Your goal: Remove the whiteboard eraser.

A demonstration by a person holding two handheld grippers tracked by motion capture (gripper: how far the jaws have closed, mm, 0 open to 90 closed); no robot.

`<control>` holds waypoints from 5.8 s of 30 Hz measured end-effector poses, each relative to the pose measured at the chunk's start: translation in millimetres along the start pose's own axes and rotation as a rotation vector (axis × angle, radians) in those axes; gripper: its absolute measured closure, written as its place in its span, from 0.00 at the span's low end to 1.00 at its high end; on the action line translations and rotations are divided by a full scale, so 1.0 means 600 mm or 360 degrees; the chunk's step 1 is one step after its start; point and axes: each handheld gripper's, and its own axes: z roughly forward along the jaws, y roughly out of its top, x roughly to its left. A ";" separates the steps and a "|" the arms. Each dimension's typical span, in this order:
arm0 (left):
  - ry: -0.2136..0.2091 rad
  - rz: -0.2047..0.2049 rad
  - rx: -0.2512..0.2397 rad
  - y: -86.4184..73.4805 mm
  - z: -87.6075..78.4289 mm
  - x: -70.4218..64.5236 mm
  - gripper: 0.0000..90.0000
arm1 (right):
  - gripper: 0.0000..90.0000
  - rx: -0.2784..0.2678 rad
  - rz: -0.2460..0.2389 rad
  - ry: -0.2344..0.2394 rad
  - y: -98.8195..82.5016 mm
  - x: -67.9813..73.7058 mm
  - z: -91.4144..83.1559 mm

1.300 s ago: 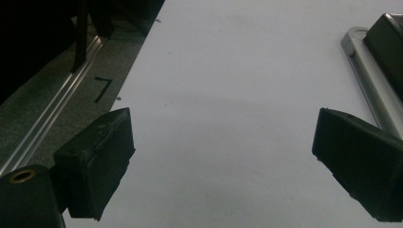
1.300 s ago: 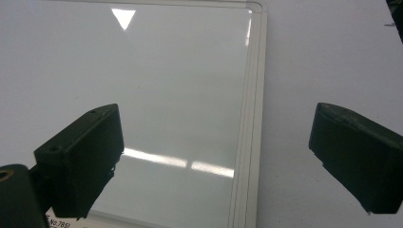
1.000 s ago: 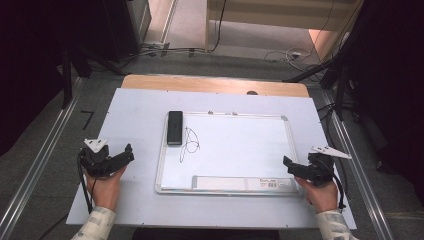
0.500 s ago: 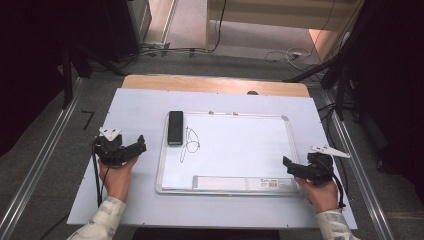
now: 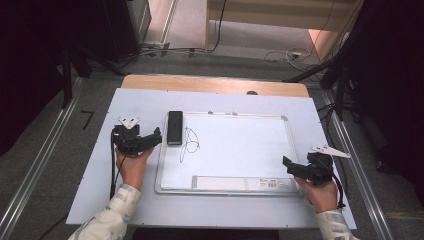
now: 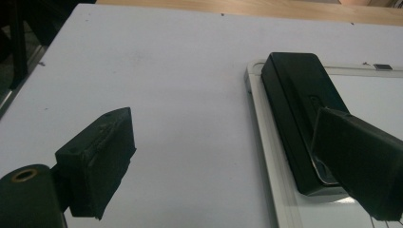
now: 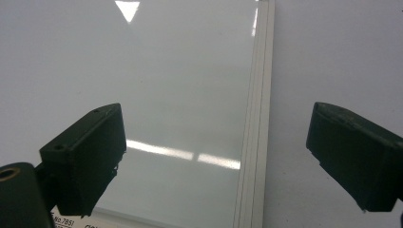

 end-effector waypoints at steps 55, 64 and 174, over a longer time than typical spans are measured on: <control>0.0072 0.0144 0.0135 0.030 0.156 -0.123 0.35 | 0.05 0.0022 -0.0010 -0.0017 -0.002 -0.003 0.002; 0.0081 0.0201 0.0102 0.028 0.152 -0.127 0.42 | 0.05 0.0022 -0.0010 -0.0016 -0.002 -0.003 0.002; -0.0338 0.0450 0.0066 -0.054 -0.002 -0.137 0.44 | 0.05 0.0061 -0.0027 -0.0042 -0.004 -0.001 0.008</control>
